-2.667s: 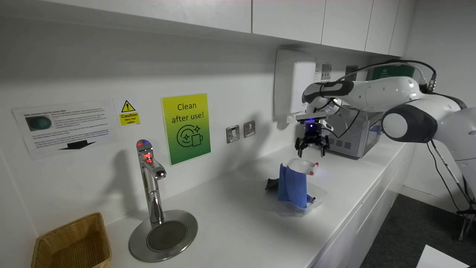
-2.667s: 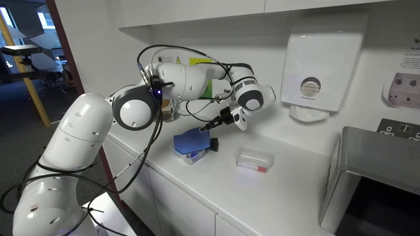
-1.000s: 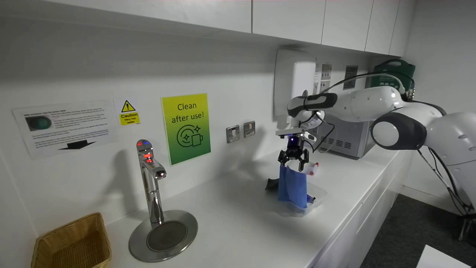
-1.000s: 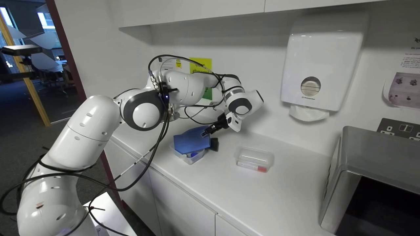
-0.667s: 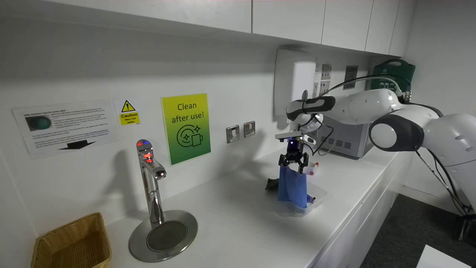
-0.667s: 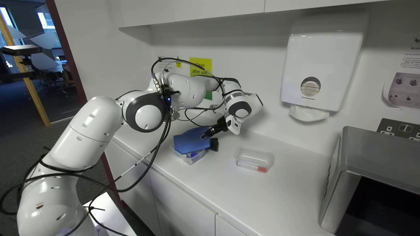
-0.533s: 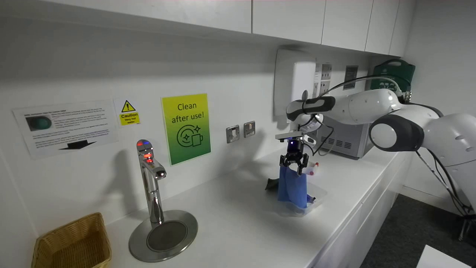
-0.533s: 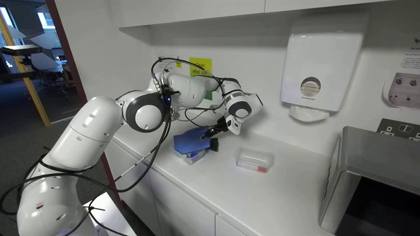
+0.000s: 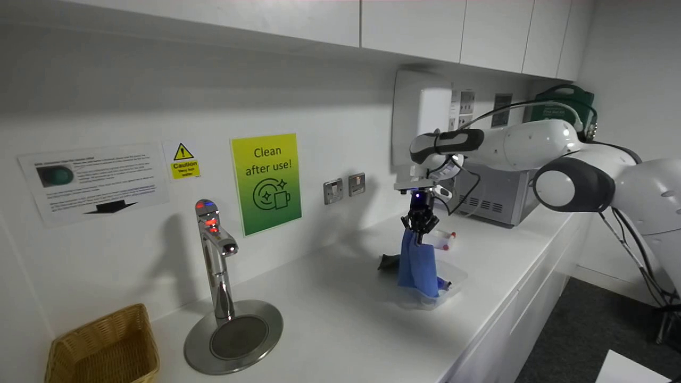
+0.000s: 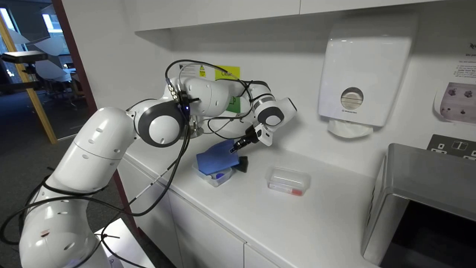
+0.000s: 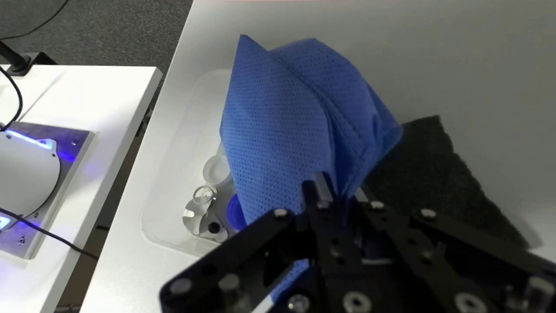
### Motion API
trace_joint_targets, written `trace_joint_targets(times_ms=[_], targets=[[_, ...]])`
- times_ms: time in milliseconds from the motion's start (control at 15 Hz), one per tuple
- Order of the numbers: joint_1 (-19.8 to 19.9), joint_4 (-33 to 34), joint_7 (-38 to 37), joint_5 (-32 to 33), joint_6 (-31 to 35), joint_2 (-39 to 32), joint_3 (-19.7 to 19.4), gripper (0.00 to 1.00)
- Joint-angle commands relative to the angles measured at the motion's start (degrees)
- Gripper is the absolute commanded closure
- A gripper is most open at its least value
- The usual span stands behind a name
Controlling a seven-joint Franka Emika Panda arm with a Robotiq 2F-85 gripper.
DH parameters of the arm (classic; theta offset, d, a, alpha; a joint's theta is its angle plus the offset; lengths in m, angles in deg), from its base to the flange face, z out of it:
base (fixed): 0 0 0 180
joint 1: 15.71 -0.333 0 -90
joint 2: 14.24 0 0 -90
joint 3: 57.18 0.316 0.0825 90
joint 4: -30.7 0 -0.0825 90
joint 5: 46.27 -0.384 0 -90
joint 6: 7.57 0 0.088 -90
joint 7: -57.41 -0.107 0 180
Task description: Remove the blue paper towel from the bowl
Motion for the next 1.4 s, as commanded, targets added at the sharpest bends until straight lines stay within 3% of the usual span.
trace_joint_targets(times_ms=[0,600,1333], targets=[[0.3,-1.1,1.8,1.1,-1.1,3.8,1.3,1.0],[-0.2,0.0,4.8,-3.0,-5.3,6.3,5.1,0.99],[-5.2,9.1,0.3,-3.0,-10.0,-0.7,7.3,0.99]])
